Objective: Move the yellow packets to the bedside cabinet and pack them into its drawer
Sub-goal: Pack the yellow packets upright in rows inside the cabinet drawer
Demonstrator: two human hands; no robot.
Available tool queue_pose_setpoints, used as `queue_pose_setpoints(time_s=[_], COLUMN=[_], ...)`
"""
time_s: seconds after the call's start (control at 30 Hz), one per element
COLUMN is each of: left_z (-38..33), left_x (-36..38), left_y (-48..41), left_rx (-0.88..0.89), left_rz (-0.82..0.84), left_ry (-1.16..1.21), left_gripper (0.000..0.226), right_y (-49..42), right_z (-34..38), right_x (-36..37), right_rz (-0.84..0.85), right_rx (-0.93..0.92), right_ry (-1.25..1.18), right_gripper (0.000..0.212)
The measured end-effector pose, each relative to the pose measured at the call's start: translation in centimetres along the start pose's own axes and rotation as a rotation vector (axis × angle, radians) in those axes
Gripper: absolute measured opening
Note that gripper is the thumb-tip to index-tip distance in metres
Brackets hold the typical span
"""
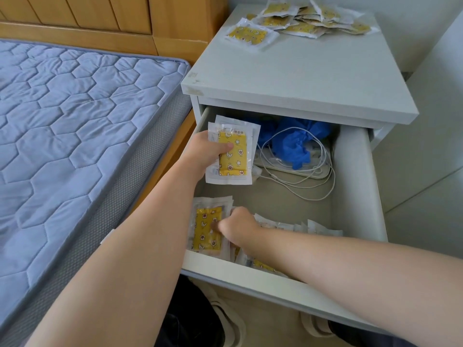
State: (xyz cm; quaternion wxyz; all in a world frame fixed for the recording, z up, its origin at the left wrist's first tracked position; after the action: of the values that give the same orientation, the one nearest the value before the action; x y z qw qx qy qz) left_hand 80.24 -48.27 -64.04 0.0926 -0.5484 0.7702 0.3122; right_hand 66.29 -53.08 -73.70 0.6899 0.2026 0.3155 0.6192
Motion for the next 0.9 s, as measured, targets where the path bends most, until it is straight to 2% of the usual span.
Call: queue_pose_setpoints(time_s=[0.03, 0.17, 0.33, 0.43, 0.57, 0.63, 0.67, 0.8, 0.9], left_z=[0.0, 0.0, 0.1, 0.0, -0.5, -0.8, -0.9, -1.6, -1.9], left_x=[0.0, 0.0, 0.1, 0.3, 1.8, 3.2, 3.7, 5.8, 6.7], left_y=[0.0, 0.0, 0.2, 0.1, 0.6, 1.2, 1.4, 2.4, 2.8], left_rx=[0.001, -0.001, -0.009, 0.004, 0.077, 0.126, 0.149, 0.241, 0.283], left_rz=[0.002, 0.005, 0.018, 0.035, 0.148, 0.227, 0.256, 0.362, 0.383], left_ry=[0.001, -0.006, 0.009, -0.014, -0.178, -0.291, -0.356, -0.532, -0.614], left_gripper=[0.039, 0.041, 0.037, 0.038, 0.039, 0.036, 0.033, 0.026, 0.03], right_y=[0.3, 1.9, 3.5, 3.5, 5.1, 5.5, 5.2, 2.7, 2.5], right_z=[0.7, 1.5, 1.0, 3.3, 9.5, 11.1, 11.3, 10.1, 9.9], right_x=[0.5, 1.7, 0.2, -4.4, -13.5, -16.5, -17.3, -15.9, -14.9], right_rz=[0.047, 0.2, 0.275, 0.097, -0.376, -0.499, -0.504, -0.304, -0.233], right_rx=[-0.052, -0.127, 0.007, -0.111, -0.558, -0.679, -0.688, -0.512, -0.484], right_ry=[0.151, 0.472, 0.569, 0.632, 0.418, 0.292, 0.236, 0.254, 0.295], right_gripper=[0.02, 0.047, 0.066, 0.053, 0.034, 0.018, 0.013, 0.042, 0.036])
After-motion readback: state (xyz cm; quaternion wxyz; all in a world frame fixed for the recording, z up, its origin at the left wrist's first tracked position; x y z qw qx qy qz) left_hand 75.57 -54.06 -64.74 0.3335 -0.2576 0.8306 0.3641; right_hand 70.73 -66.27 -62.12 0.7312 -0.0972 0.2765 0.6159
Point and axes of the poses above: each hand's wrist, its own y-axis away from the middle knuckle, its own x-axis out of the palm, z = x × y, the point moved 10 cm from there along -y, towards the middle knuckle, and after that the axes turned 15 degrees about -y, right-handed, at the moved point
